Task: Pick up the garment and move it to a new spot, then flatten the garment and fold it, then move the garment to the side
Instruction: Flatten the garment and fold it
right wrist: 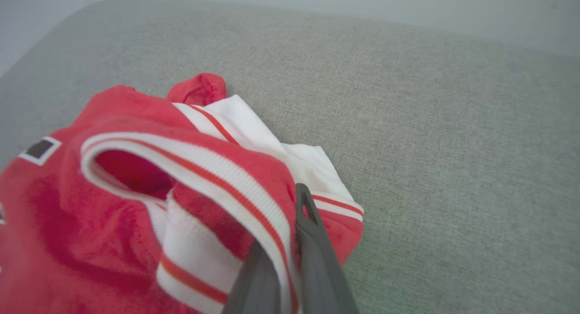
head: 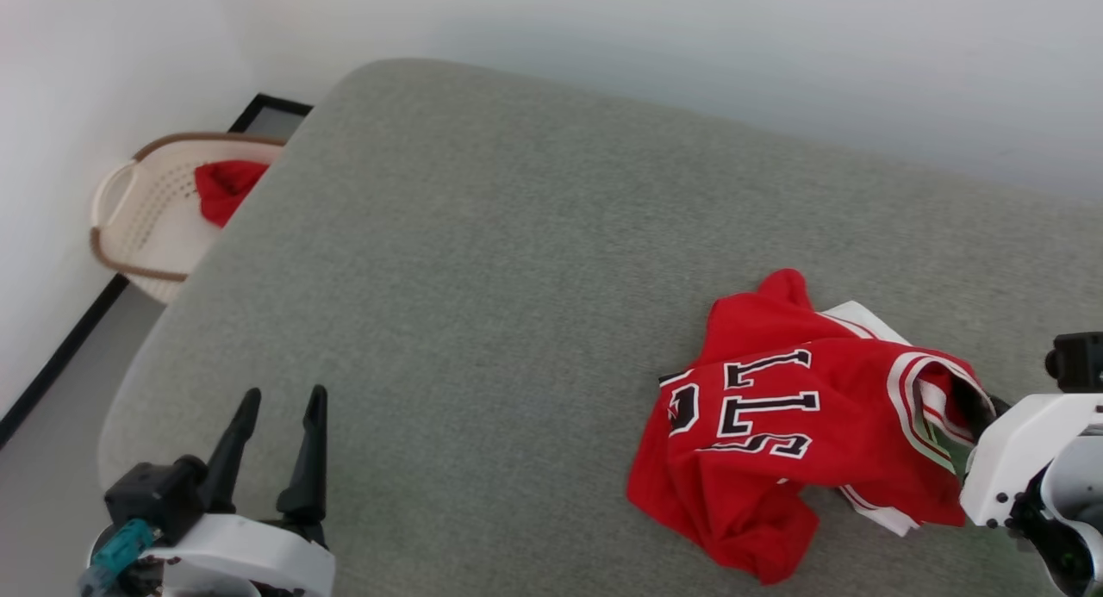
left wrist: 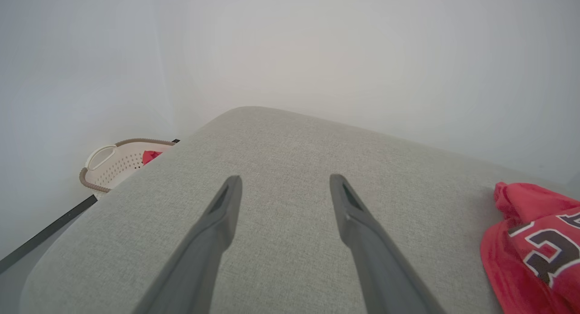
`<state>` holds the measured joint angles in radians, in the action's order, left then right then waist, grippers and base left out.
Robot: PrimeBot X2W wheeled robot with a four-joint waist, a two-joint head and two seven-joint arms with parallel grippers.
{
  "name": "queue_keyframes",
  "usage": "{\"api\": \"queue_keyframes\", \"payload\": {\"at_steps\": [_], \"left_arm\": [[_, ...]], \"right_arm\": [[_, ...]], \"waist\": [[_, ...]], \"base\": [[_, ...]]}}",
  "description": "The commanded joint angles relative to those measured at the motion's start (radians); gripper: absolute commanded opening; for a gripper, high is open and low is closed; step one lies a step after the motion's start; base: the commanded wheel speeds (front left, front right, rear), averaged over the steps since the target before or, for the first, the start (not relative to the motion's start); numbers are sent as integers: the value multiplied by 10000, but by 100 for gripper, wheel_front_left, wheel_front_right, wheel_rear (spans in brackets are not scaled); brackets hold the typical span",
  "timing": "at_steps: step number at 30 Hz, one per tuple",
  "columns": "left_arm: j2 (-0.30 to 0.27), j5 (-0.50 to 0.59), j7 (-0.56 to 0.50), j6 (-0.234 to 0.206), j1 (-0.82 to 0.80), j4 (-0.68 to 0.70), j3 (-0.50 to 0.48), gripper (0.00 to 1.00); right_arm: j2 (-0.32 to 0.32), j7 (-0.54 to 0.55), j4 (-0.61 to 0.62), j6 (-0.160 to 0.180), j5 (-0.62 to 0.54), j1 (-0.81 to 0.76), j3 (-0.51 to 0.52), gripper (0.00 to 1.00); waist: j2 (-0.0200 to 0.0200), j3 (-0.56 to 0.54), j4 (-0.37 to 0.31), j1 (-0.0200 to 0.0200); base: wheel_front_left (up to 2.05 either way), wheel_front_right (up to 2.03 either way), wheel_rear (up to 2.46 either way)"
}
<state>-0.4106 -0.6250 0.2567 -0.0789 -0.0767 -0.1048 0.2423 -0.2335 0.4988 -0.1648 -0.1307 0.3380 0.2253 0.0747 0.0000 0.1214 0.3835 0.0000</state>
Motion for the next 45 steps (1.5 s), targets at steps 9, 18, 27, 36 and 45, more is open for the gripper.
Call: {"api": "queue_keyframes", "payload": {"at_steps": [9,18,27,36,45], "left_arm": [[-317,-50,-73,-156,357,320,-163,100],[-476,-113,-147,-197,452,512,-235,100],[-490,-97,-136,-223,306,468,-187,100],[-769,-126,-392,-51,182,723,-116,100],[-1346,-472,-1709,214,-265,1609,14,100]], "right_arm": [[-112,418,1306,-1,70,-839,523,0],[242,909,2148,-1,-70,-2233,1670,0],[870,579,1628,-1,-102,-2930,1911,8],[1036,-249,1807,-1,-157,-2479,1545,100],[1132,-1239,2913,-1,-313,-2343,1271,100]], "waist": [[0,-418,-1151,0],[0,-425,-2044,0],[0,-323,-2440,0],[0,-514,-2800,0],[0,-738,-3258,0]], "base": [[0,0,0],[0,0,0],[0,0,0],[0,0,0],[0,0,0]]}}
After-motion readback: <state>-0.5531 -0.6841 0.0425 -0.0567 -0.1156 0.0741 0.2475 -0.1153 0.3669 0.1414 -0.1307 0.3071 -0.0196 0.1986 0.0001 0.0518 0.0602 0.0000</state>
